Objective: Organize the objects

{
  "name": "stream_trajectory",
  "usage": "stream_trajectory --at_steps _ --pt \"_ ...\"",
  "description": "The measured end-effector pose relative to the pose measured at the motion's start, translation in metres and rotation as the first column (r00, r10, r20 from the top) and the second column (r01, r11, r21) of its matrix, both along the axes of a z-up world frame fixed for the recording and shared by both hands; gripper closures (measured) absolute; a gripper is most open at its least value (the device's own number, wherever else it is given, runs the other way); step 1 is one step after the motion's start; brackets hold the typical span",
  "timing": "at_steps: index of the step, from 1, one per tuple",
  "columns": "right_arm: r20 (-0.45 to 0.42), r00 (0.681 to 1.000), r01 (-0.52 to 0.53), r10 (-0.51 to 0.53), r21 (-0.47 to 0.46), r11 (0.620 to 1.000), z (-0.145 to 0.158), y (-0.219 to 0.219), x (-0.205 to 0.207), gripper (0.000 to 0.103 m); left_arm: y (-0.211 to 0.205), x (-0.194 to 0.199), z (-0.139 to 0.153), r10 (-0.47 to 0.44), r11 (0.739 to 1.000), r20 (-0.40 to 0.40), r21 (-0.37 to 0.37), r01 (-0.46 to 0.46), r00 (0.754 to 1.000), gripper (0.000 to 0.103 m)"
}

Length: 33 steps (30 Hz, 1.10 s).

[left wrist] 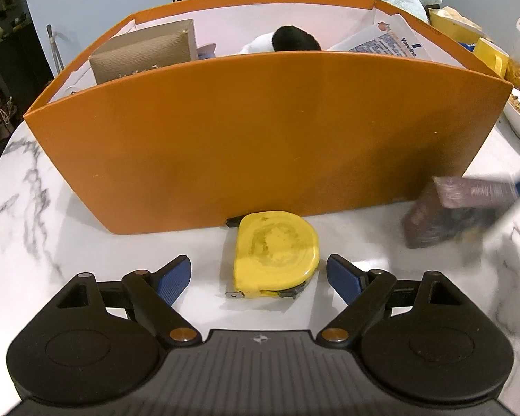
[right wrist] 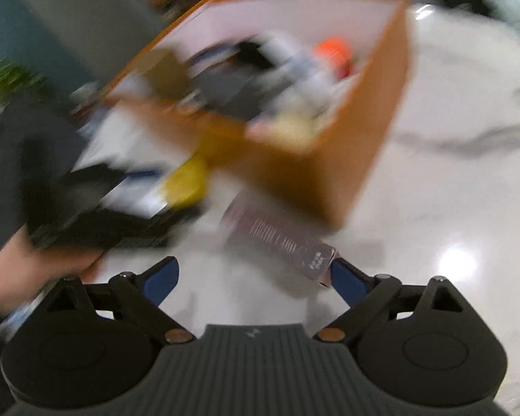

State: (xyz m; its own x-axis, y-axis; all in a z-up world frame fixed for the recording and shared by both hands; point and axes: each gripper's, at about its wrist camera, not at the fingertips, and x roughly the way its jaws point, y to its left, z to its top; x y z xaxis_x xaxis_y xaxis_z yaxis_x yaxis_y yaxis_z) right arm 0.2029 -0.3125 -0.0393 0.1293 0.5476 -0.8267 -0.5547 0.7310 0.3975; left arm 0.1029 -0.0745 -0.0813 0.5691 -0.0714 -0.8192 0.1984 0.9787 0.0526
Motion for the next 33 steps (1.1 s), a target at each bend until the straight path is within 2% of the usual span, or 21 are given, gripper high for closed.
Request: stream_trajectory --at_steps 3,5,7,12,17,19,21,26,32,33 --pt "0.126 0.984 -0.111 0.126 -0.125 0.986 0.013 0.021 -0.024 0.01 0.003 0.001 -0.001 0.007 1.0 -0.005 -0.004 -0.007 1.0 0.002" --pt "0.246 0.956 -0.101 0.16 -0.239 0.966 0.017 0.034 -0.033 0.01 0.003 0.0 0.0 0.01 1.0 -0.006 0.006 -0.01 1.0 0.002" --pt "0.294 0.938 -0.106 0.185 -0.266 0.958 0.016 0.044 -0.036 0.012 0.003 0.001 0.002 0.005 1.0 -0.003 0.017 -0.005 1.0 0.002" --pt "0.288 0.931 -0.116 0.225 -0.353 0.929 -0.006 0.061 -0.034 0.033 0.006 -0.003 0.002 -0.005 1.0 0.0 0.025 0.005 1.0 0.002" --pt "0.326 0.926 -0.051 0.191 -0.391 0.919 -0.02 0.076 -0.029 0.038 0.01 -0.003 -0.001 -0.012 1.0 -0.003 0.018 0.012 1.0 0.0" --pt "0.342 0.924 -0.024 0.169 -0.389 0.921 -0.022 0.079 -0.026 0.041 0.013 -0.002 -0.003 -0.016 1.0 -0.001 0.015 0.016 1.0 0.0" --pt "0.341 0.928 -0.009 0.147 -0.375 0.927 -0.022 0.079 -0.025 0.05 0.016 -0.001 -0.004 -0.026 1.0 0.002 0.004 0.026 1.0 0.0" --pt "0.332 0.935 0.004 0.123 -0.357 0.934 -0.024 0.082 -0.022 0.055 0.025 0.003 -0.011 -0.027 0.999 0.022 -0.046 0.028 0.999 0.0" --pt "0.328 0.934 -0.008 0.144 -0.383 0.924 -0.027 0.084 -0.027 0.068 0.026 0.009 -0.014 -0.028 0.998 0.03 -0.05 0.03 0.999 0.0" --pt "0.329 0.934 -0.006 0.142 -0.384 0.923 -0.027 0.084 -0.027 0.073 0.023 0.006 -0.012 -0.034 0.998 0.028 -0.053 0.036 0.999 0.0"
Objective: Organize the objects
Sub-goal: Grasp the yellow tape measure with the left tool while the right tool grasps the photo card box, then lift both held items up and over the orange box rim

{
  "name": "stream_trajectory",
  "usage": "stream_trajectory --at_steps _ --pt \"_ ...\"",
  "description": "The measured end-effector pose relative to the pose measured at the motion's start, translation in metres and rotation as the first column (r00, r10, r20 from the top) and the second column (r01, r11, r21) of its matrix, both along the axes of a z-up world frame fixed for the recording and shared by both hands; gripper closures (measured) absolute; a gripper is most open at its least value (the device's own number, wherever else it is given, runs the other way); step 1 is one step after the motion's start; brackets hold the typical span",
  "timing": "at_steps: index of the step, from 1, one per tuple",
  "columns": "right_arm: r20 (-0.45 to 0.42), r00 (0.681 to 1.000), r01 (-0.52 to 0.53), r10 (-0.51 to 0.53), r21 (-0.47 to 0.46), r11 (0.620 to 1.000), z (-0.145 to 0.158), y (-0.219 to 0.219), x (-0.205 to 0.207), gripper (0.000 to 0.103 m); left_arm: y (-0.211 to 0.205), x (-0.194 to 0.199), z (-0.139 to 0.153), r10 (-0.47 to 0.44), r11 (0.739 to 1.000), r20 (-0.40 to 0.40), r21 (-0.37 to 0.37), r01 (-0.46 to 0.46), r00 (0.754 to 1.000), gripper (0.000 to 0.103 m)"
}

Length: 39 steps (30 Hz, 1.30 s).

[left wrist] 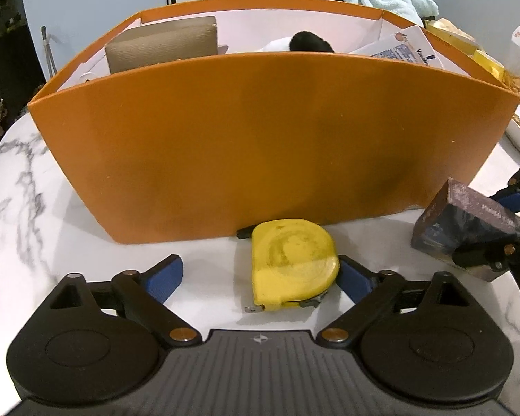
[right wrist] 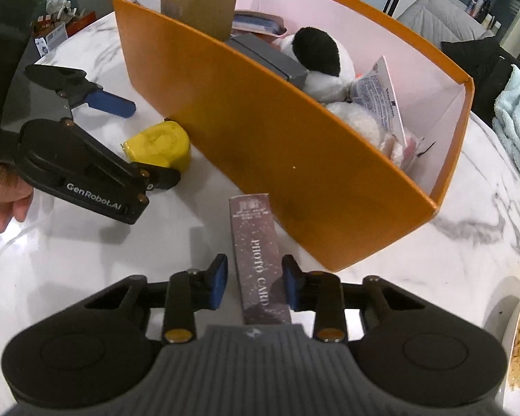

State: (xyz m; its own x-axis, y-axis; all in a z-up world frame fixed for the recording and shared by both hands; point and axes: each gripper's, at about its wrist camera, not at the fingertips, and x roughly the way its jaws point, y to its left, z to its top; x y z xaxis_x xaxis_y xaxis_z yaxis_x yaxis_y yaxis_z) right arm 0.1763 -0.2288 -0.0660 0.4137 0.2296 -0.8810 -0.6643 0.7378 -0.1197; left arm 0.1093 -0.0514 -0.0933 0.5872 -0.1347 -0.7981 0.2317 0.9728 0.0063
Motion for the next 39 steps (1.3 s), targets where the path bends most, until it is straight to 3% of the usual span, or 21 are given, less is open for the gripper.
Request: stream_trajectory --at_steps 4,7,14,22,30,39 --pt "-0.011 1.0 0.007 -0.007 0.006 1.0 0.002 -0.003 0.0 0.078 -0.004 -0.003 0.004 -0.047 0.999 0.009 0.0 0.047 0.999 0.032" --pt "-0.013 1.0 0.007 -0.007 0.001 1.0 0.002 -0.004 -0.001 0.079 -0.006 -0.002 0.005 -0.051 0.999 0.005 0.0 0.051 0.999 0.043" --pt "-0.012 1.0 0.001 -0.002 -0.016 1.0 0.004 -0.004 -0.005 0.079 0.002 -0.002 0.011 -0.066 0.998 -0.017 0.004 0.066 0.998 0.044" --pt "-0.004 1.0 0.007 -0.007 -0.015 1.0 0.008 -0.006 -0.004 0.079 0.002 -0.02 0.024 -0.088 0.996 0.025 0.021 0.087 0.996 0.044" --pt "0.014 1.0 0.003 -0.003 0.003 1.0 0.018 -0.005 -0.009 0.079 0.003 -0.031 0.045 -0.112 0.993 0.068 -0.04 0.115 0.991 0.044" --pt "0.07 0.997 0.021 -0.026 0.07 0.997 0.052 -0.007 -0.018 0.079 0.001 -0.043 0.082 -0.117 0.986 0.152 -0.102 0.134 0.981 0.044"
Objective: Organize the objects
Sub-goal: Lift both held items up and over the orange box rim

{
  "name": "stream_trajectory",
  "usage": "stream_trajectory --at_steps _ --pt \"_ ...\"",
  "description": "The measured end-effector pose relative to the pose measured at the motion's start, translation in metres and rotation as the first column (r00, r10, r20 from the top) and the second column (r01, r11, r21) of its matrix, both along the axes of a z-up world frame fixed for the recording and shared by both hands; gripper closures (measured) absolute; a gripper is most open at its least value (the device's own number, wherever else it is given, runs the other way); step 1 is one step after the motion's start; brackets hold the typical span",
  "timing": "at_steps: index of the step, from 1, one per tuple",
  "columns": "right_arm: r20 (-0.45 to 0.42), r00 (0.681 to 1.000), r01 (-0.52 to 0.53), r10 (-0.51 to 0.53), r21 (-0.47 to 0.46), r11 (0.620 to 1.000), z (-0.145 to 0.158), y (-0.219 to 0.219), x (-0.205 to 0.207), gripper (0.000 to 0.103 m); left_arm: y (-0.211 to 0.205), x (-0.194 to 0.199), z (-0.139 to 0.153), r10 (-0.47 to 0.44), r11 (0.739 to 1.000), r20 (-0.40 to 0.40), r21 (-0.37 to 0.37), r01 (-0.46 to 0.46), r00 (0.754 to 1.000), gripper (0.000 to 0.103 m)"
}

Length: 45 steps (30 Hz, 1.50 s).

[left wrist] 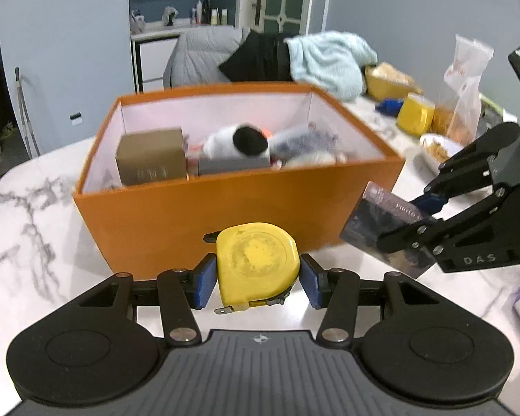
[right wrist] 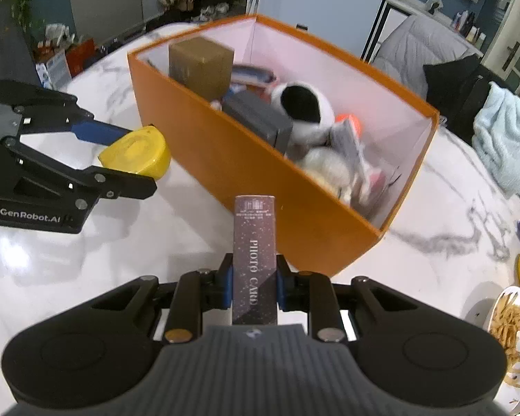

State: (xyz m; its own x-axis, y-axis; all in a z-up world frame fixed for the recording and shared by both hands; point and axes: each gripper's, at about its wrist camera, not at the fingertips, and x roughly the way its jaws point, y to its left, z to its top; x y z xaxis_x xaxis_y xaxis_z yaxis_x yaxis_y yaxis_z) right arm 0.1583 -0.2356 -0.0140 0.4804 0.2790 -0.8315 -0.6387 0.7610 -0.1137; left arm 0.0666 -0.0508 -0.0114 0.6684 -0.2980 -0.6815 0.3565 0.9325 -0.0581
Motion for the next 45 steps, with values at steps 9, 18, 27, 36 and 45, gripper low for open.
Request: stream_trajectory --at_steps 9,18,27,36,45 --pt "0.087 0.996 0.0 -0.006 0.065 0.998 0.034 -0.003 -0.01 0.079 0.003 0.007 0.033 0.042 0.999 0.103 -0.038 -0.038 0.994 0.044" --pt "0.14 0.99 -0.001 -0.014 0.113 0.994 0.06 -0.002 -0.003 0.079 0.001 0.023 0.047 0.084 0.995 0.135 -0.067 -0.075 0.987 0.044" --pt "0.233 0.969 0.029 -0.08 0.214 0.976 0.116 -0.003 0.019 0.079 -0.015 0.051 0.081 0.049 0.999 0.174 -0.019 -0.047 0.984 0.044" --pt "0.245 0.956 0.079 -0.161 0.311 0.947 0.145 -0.005 0.069 0.079 -0.031 0.092 0.103 0.052 0.999 0.204 -0.009 -0.052 0.978 0.044" --pt "0.236 0.951 0.147 -0.201 0.23 0.962 0.107 0.002 0.123 0.079 -0.055 0.133 0.079 0.02 0.999 0.175 0.041 -0.028 0.984 0.044"
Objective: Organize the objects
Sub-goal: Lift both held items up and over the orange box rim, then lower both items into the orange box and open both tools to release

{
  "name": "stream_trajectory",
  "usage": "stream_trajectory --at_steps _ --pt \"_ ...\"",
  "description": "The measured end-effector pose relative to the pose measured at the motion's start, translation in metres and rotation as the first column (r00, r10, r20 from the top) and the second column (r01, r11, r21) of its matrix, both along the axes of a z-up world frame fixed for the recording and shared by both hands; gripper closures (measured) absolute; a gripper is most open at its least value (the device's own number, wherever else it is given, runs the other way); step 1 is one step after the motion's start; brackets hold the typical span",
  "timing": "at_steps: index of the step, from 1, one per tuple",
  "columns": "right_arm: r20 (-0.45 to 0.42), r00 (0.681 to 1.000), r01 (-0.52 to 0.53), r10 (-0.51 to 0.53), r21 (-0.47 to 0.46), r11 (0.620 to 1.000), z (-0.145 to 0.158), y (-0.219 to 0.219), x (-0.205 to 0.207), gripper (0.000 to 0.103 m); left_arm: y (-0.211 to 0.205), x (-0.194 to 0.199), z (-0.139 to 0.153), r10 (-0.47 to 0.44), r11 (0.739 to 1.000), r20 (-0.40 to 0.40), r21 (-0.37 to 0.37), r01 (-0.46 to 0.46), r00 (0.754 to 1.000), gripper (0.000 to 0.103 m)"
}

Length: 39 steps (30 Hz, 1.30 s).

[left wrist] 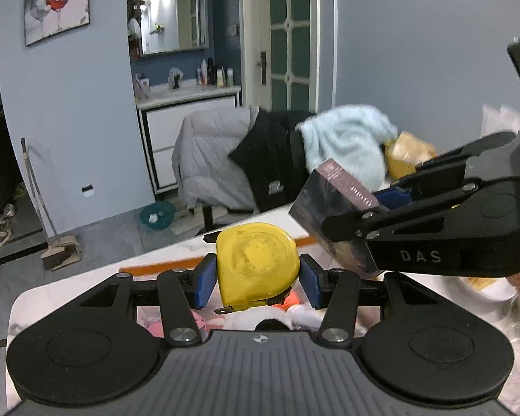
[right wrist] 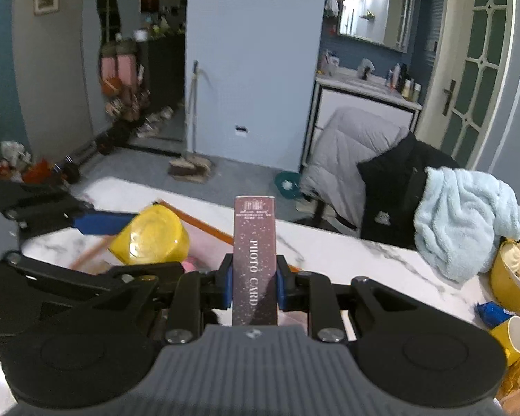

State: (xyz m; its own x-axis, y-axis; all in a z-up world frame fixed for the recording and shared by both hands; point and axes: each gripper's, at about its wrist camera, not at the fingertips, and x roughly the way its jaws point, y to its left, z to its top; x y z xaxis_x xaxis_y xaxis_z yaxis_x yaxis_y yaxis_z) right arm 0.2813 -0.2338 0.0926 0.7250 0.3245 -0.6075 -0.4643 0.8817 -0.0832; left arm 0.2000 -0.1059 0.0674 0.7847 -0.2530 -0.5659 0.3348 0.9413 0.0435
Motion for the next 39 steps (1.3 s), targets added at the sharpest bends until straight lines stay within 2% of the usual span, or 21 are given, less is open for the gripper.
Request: stream_trajectory --at_steps 7,11,28,30,32,35,39 --pt "-0.071 0.997 0.019 -0.024 -0.07 0.997 -0.053 0.004 0.027 0.079 -0.011 0.029 -0.054 0.016 0.999 -0.096 0.033 -0.013 0.995 0.044" --pt "-0.091 0.995 0.022 -0.033 -0.119 0.993 -0.075 0.01 0.035 0.079 -0.016 0.034 -0.071 0.019 0.998 -0.118 0.069 -0.011 0.993 0.044" --pt "-0.145 0.988 0.039 -0.06 -0.141 0.989 -0.107 0.004 0.049 0.079 -0.022 0.041 -0.089 0.012 0.991 -0.133 0.136 0.006 0.991 0.043" --pt "-0.144 0.988 0.041 -0.061 -0.141 0.989 -0.109 0.003 0.049 0.078 -0.022 0.043 -0.089 0.024 0.991 -0.155 0.132 -0.003 0.988 0.041" --pt "-0.13 0.99 0.041 -0.061 -0.154 0.987 -0.111 0.004 0.048 0.076 -0.019 0.045 -0.089 0.04 0.992 -0.181 0.127 -0.017 0.983 0.03" --pt "-0.12 0.99 0.054 -0.073 -0.156 0.986 -0.109 0.005 0.047 0.062 -0.019 0.042 -0.089 0.041 0.992 -0.177 0.125 -0.019 0.983 0.019" --pt "-0.112 0.991 0.049 -0.066 -0.147 0.988 -0.104 0.004 0.044 0.06 -0.022 0.039 -0.088 0.045 0.99 -0.166 0.139 -0.022 0.985 0.014"
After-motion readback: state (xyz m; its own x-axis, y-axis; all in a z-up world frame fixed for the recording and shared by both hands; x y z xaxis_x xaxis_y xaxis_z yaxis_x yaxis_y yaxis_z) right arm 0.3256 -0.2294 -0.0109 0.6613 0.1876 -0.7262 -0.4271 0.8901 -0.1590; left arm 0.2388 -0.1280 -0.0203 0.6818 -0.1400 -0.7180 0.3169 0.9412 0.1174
